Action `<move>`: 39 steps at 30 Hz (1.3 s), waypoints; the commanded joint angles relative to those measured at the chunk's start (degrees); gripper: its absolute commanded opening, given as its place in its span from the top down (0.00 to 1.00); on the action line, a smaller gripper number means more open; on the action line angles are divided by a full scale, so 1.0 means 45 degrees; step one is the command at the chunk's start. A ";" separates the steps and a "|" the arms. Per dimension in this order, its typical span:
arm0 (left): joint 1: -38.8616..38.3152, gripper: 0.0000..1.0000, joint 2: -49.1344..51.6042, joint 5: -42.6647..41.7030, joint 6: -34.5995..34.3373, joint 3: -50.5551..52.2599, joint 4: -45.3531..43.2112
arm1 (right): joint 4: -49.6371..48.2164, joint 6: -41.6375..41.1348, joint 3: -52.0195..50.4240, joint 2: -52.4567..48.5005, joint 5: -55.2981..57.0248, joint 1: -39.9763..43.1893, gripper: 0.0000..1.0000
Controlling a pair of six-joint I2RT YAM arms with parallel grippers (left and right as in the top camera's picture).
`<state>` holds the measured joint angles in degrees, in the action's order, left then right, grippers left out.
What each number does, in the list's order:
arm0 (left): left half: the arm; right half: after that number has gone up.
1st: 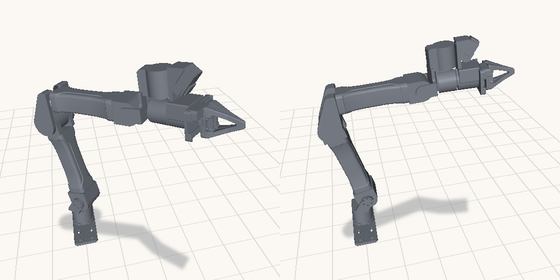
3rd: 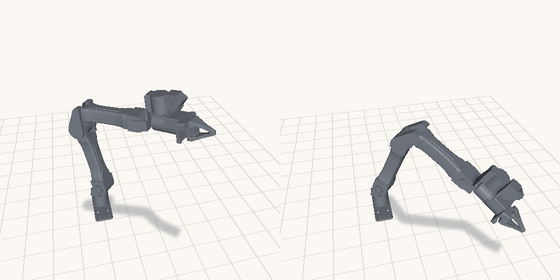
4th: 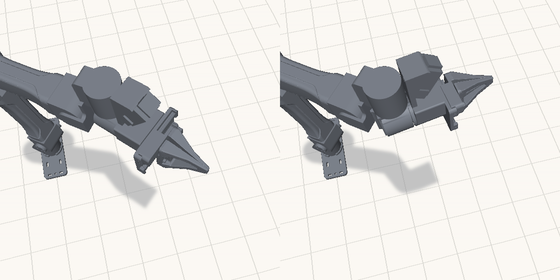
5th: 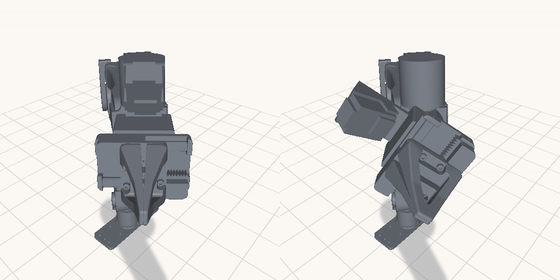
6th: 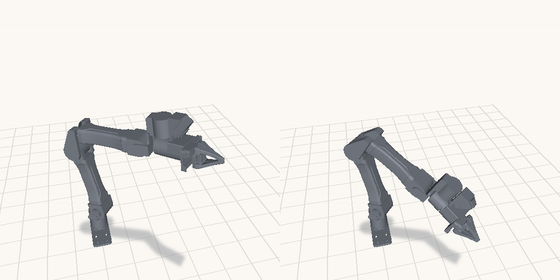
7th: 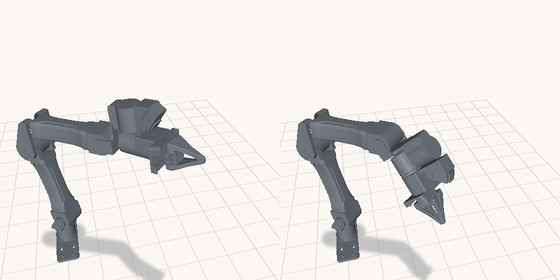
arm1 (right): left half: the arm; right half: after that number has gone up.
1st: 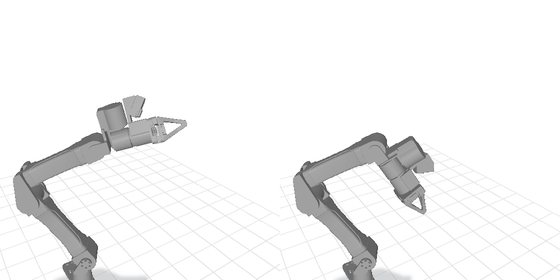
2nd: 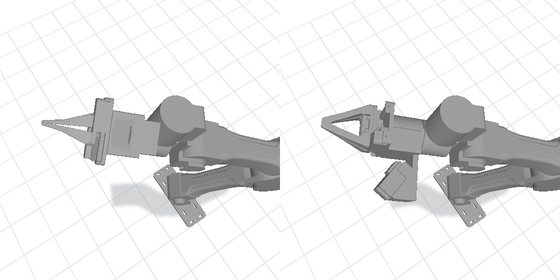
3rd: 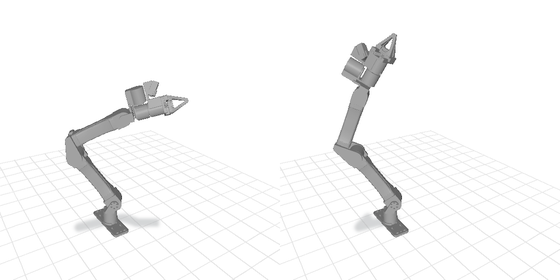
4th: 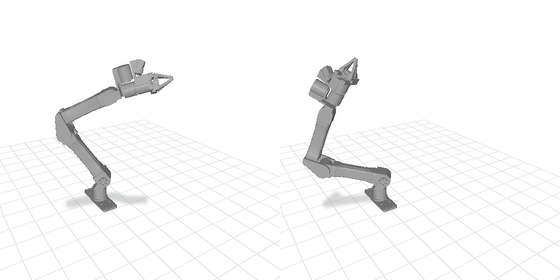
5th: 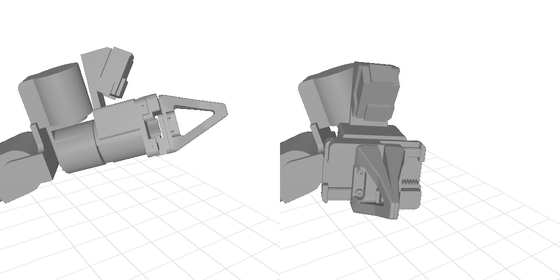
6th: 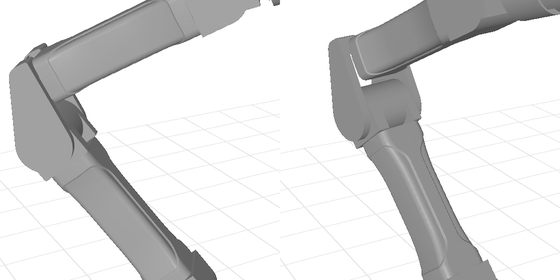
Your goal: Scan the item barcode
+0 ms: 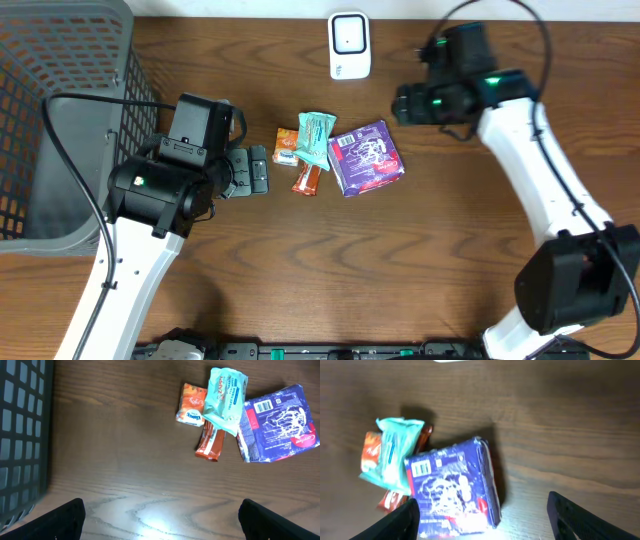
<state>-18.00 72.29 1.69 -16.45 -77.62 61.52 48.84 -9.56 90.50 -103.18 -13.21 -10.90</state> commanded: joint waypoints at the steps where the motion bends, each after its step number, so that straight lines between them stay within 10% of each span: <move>1: 0.0068 0.02 0.0068 0.0112 0.0073 -0.0024 0.0029 | -0.0272 0.1603 -0.0947 -0.0588 -0.3565 0.0651 0.24; 7: 0.0068 0.02 0.0073 0.0112 0.0073 -0.0024 0.0029 | -0.2011 0.1302 -0.2550 -0.1967 -0.4303 0.0733 0.51; 15: 0.0068 0.02 0.0068 0.0112 0.0073 -0.0024 0.0029 | -0.2817 0.1341 -0.2890 -0.4177 -0.6275 0.0656 0.53; 18: 0.0068 0.02 0.0068 0.0112 0.0068 -0.0024 0.0034 | -0.2817 0.1331 -0.2871 -0.4313 -0.6295 0.0670 0.99; 24: 0.0068 0.02 0.0068 0.0112 0.0073 -0.0024 0.0029 | -0.2307 0.0816 -0.2127 -0.3249 -0.5853 0.0996 0.99; 39: 0.0068 0.02 0.0068 0.0112 0.0073 -0.0024 0.0029 | -0.0185 -0.2021 -0.1491 0.0918 1.3605 -0.1928 0.99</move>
<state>-18.00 72.29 1.69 -16.45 -77.62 61.49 47.46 -15.53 84.40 -96.23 24.14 -16.43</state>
